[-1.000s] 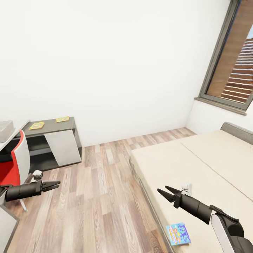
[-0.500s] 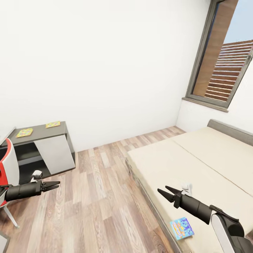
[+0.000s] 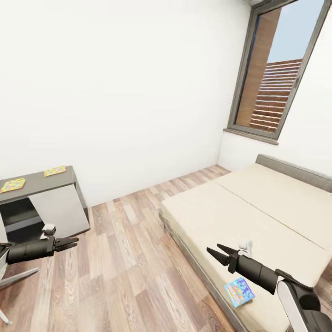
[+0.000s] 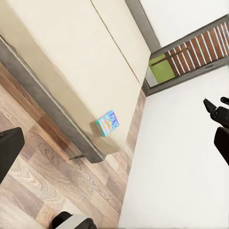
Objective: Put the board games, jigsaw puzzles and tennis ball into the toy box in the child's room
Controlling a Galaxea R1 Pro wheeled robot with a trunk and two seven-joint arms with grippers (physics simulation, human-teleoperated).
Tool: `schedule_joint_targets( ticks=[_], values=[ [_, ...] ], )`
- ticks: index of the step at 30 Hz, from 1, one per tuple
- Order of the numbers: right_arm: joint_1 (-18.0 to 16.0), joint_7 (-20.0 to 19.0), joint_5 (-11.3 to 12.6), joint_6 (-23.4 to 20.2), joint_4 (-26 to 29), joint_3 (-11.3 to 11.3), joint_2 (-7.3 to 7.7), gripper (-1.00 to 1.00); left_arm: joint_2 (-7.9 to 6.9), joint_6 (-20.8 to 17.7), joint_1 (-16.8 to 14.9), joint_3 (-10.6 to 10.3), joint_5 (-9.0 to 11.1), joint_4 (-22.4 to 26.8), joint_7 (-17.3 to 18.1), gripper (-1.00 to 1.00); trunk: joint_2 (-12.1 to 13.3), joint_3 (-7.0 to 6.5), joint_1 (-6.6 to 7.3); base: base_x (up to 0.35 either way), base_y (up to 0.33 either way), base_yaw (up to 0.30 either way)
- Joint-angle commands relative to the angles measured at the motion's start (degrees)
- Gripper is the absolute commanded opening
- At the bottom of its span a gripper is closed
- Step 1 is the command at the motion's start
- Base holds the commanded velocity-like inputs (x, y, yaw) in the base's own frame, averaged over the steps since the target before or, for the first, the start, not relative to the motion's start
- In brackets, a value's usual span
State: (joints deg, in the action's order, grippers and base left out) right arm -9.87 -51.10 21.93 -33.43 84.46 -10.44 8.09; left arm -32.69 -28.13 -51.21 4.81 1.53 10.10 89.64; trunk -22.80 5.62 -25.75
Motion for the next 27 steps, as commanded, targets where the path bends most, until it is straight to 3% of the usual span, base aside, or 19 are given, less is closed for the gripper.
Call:
schedule_joint_targets(
  ticks=[1, 27],
  values=[
    [-0.06, -0.05, 0.31, -0.41, 0.00, -0.02, 0.00, 1.00, -0.01, -0.61, -0.03, 0.20, -0.21, 0.01, 0.25, 1.00, -0.12, 0.06, -0.04, 0.000, 0.110, -0.220],
    [-0.06, -0.05, 0.31, -0.41, 0.00, -0.02, 0.00, 1.00, -0.01, -0.61, -0.03, 0.20, -0.21, 0.01, 0.27, 1.00, -0.12, -1.59, -0.04, 0.000, 0.019, -0.220]
  ],
)
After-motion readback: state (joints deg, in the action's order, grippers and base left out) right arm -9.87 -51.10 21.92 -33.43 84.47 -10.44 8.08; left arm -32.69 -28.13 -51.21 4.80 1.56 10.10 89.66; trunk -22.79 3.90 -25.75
